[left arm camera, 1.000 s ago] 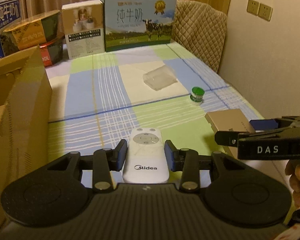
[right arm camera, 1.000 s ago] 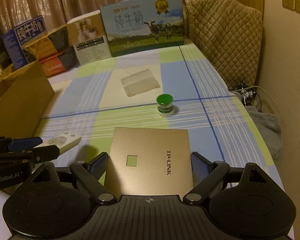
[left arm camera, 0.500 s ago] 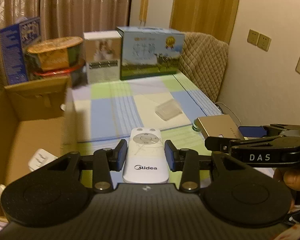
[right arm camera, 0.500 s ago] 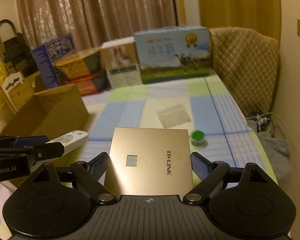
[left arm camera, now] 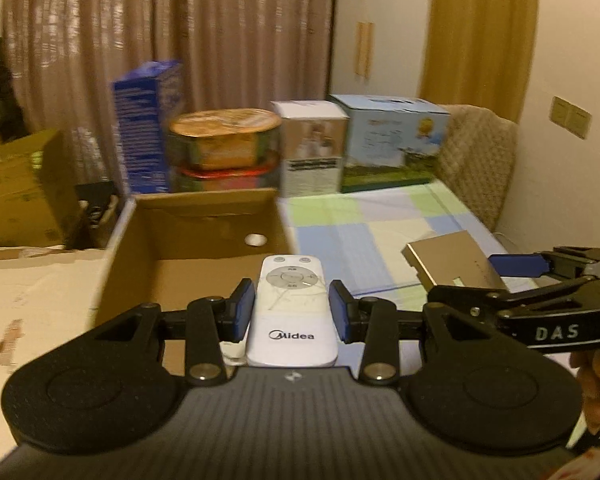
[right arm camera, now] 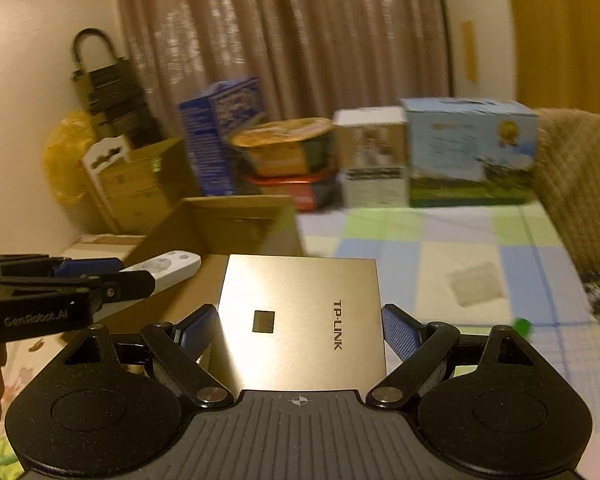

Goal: Organize rigid objects
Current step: 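Carry the remote and gold panel with both tools over the cardboard box, then open the left tool dropping the remote while the right tool releases the panel into the box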

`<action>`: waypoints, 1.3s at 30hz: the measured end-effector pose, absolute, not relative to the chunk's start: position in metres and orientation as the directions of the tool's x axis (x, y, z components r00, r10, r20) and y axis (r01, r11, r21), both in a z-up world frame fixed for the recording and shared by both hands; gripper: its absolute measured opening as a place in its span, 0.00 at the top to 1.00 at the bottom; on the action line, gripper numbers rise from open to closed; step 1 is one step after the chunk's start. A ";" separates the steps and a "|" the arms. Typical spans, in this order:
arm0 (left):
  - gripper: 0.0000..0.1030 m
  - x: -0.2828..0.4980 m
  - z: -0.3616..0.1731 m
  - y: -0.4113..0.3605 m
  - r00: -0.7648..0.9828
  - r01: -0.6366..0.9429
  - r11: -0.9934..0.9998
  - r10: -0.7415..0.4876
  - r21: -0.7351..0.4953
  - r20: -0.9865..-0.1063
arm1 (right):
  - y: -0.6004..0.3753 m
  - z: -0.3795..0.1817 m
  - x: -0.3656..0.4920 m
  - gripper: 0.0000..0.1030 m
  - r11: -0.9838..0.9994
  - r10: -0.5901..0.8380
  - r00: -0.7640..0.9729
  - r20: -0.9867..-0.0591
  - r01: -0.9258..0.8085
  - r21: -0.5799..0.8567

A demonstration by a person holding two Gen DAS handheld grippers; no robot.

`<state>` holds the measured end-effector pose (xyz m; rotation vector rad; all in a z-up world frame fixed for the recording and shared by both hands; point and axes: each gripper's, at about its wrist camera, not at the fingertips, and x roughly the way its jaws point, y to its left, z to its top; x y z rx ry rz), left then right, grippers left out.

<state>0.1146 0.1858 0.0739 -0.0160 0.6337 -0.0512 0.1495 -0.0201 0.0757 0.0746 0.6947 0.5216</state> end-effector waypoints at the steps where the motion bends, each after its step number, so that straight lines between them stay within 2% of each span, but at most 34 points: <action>1: 0.66 0.113 0.076 0.195 0.806 0.028 0.999 -0.039 -0.027 -0.590 | -0.012 0.078 0.150 0.18 0.864 0.491 0.641 -0.590 -0.445 0.235; 13: 0.66 0.110 0.059 0.271 0.780 -0.070 0.997 0.035 -0.031 -0.624 | 0.059 0.071 0.158 0.18 0.821 0.535 0.586 -0.609 -0.532 0.209; 30: 0.66 0.152 -0.001 0.286 0.734 -0.082 0.994 0.013 -0.069 -0.680 | 0.082 0.038 0.185 0.18 0.830 0.503 0.560 -0.658 -0.527 0.186; 33: 0.65 0.156 -0.005 0.289 0.733 -0.096 0.993 0.026 -0.066 -0.680 | 0.082 0.035 0.187 0.18 0.831 0.500 0.558 -0.662 -0.525 0.185; 35: 0.60 0.155 -0.004 0.291 0.738 -0.107 0.992 0.032 -0.070 -0.674 | 0.083 0.035 0.188 0.18 0.831 0.500 0.557 -0.663 -0.525 0.185; 39: 0.60 0.150 0.004 0.297 0.750 -0.118 0.991 0.051 -0.058 -0.659 | 0.084 0.035 0.187 0.18 0.830 0.502 0.556 -0.663 -0.524 0.189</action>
